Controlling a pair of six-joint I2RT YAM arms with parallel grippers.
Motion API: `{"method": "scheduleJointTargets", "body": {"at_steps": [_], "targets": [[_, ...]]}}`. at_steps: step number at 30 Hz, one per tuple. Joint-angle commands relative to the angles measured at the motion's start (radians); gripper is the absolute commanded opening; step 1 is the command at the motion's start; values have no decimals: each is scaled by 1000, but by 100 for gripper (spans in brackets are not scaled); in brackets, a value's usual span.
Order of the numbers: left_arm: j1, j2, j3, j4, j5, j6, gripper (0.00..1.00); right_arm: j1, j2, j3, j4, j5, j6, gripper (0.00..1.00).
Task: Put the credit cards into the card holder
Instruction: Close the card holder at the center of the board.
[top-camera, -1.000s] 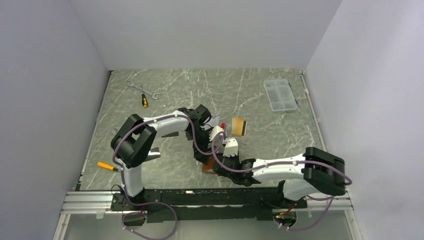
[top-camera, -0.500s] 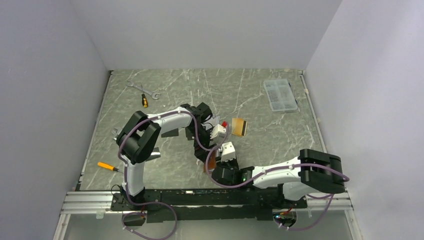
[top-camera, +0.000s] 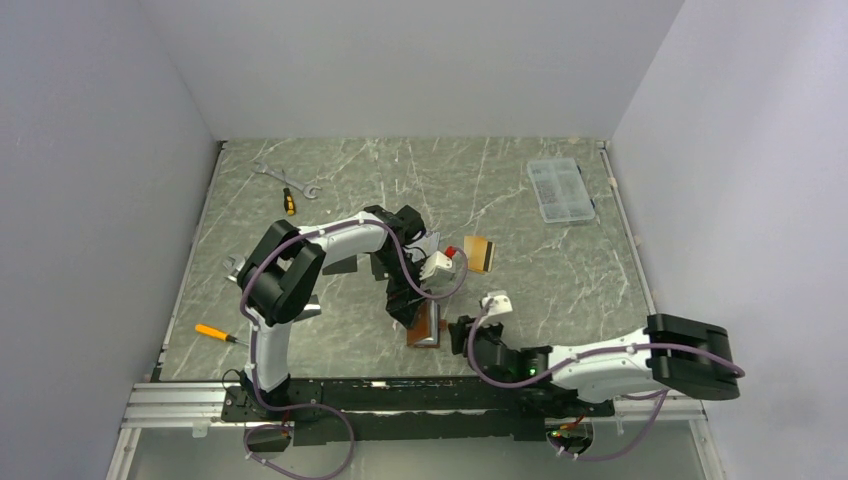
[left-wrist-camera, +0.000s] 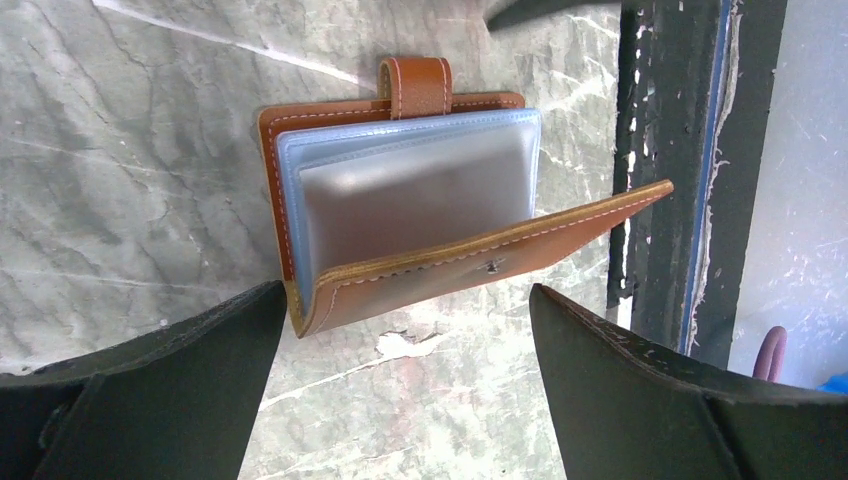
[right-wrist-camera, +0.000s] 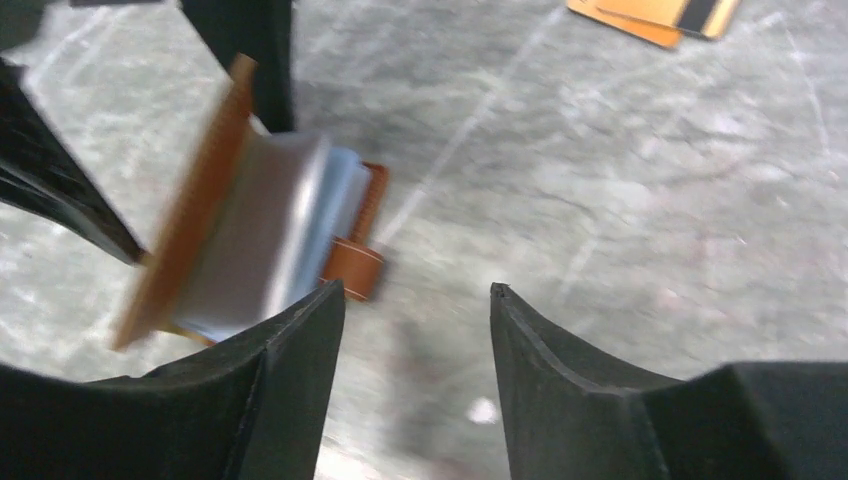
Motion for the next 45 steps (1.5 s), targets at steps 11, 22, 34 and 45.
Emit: {"method": "scheduleJointTargets", "body": {"at_steps": [11,22,34,45], "targets": [[2,-16,36,-49,17,60,99,0,84,-69,263,-95,-213,67],[1,14,43,-71,41,101,99,-1,346,25,462,-12,-400,60],[-24,59,86,-156,68,173,99,16,493,99,660,144,-491,3],[-25,53,81,-147,44,154,99,-11,326,-35,345,182,241,0]]}}
